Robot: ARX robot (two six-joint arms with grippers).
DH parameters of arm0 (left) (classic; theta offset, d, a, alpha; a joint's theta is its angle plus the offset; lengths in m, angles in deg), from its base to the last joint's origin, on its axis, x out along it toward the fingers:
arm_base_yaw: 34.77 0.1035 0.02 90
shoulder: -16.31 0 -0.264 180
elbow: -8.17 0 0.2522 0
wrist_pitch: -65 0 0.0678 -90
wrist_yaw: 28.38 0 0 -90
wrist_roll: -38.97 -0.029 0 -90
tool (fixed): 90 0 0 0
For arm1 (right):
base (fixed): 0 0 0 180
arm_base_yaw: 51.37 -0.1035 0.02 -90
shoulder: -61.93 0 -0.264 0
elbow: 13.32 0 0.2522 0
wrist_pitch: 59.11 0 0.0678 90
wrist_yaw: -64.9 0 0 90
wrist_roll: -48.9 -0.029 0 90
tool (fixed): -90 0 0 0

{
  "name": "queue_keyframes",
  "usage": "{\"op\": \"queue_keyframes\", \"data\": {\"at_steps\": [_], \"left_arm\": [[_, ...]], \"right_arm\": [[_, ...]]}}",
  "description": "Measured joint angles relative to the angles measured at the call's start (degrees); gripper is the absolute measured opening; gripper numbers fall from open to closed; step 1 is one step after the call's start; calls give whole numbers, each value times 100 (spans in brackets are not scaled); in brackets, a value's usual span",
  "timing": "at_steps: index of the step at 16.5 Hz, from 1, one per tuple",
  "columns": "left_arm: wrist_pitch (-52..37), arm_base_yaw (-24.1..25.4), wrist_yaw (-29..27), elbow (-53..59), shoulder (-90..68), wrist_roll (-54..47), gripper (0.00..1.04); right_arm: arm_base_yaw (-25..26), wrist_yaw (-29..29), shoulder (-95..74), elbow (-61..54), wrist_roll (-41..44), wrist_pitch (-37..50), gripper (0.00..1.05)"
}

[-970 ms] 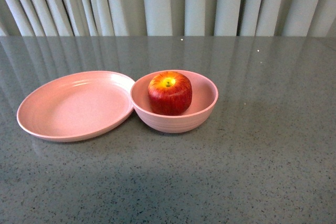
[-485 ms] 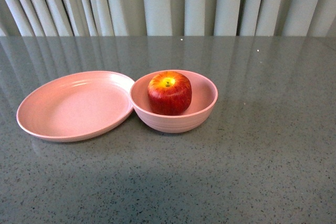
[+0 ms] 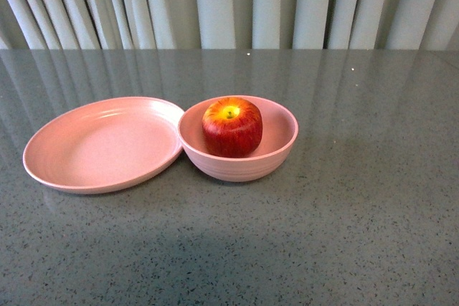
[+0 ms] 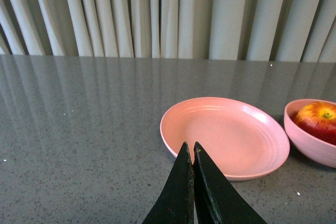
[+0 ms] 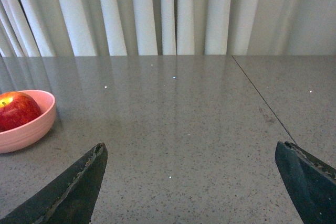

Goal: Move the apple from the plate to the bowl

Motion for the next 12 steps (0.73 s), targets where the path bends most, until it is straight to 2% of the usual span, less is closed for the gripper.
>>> {"op": "queue_keyframes", "data": {"at_steps": [7,8,9,12], "left_arm": [[737,0,0,0,723,0,1],[973,0,0,-7,883,-2,1],[1810,0,2,-4,1497,-2,1],[1818,0,9,-4,1690,-2,1]], "right_arm": [[0,0,0,0,0,0,98],[0,0,0,0,0,0,98],[0,0,0,0,0,0,98],[0,0,0,0,0,7,98]]}}
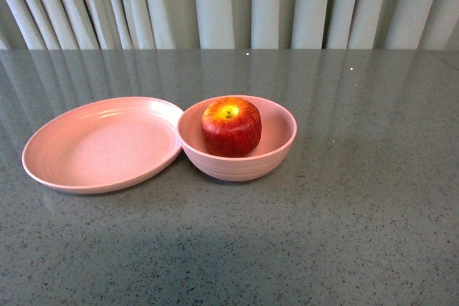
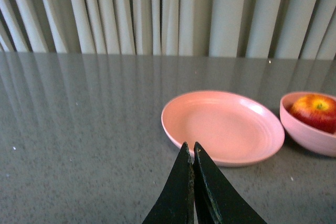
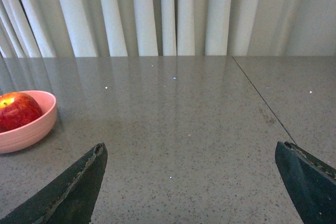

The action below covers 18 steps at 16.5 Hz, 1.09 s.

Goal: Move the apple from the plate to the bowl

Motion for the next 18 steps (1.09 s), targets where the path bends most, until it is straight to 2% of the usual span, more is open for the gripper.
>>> {"op": "queue_keyframes", "data": {"at_steps": [5,8,9,11,14,18], "left_arm": [[-61,0,-7,0,0,0,1],[-61,0,-7,0,0,0,32],[-61,0,-7,0,0,0,47],[-61,0,-7,0,0,0,65],[-63,0,-7,0,0,-2,99],[-61,0,-7,0,0,-17,98]], "right_arm": [[0,0,0,0,0,-4,98],[0,-2,0,0,-2,-4,98],[0,0,0,0,-2,-4,98],[0,0,0,0,0,-4,98],[0,0,0,0,-2,-4,98],[0,0,0,0,0,-4,98]]}}
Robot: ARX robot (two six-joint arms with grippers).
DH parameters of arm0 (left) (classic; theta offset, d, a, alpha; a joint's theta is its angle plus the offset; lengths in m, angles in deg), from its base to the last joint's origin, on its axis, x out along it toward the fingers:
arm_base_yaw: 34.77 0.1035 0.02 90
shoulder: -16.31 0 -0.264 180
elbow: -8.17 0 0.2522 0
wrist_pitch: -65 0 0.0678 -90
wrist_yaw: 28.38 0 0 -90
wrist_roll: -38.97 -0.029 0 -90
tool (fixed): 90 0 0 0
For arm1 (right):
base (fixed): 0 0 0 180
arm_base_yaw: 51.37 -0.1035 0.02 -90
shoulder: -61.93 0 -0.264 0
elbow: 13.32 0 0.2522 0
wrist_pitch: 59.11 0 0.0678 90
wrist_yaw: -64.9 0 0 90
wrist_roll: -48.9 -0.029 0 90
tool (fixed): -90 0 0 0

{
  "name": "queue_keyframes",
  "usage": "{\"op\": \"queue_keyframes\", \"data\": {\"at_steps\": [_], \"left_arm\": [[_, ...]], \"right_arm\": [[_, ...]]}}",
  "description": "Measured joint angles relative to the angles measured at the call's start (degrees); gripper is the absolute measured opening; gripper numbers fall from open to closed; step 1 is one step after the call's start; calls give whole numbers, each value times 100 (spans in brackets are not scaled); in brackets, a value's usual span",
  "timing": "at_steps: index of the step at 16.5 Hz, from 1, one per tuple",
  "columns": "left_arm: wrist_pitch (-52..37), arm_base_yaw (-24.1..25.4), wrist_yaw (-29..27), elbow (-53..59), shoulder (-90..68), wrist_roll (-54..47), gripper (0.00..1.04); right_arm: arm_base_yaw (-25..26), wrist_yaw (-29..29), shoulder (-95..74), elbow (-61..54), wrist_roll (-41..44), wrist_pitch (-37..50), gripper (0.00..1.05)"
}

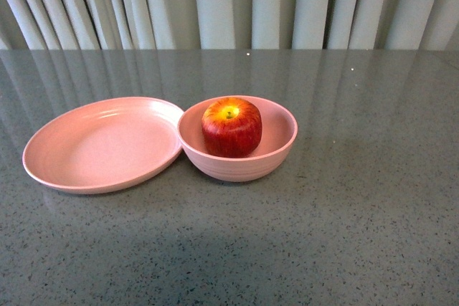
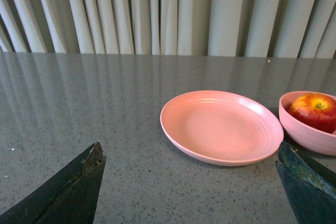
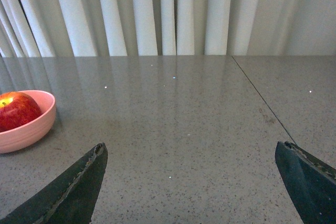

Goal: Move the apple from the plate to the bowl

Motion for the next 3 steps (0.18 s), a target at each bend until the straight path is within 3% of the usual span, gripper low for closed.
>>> {"op": "queue_keyframes", "data": {"at_steps": [3], "left_arm": [[0,0,0,0,0,0,98]], "right_arm": [[0,-2,0,0,0,0,98]]}}
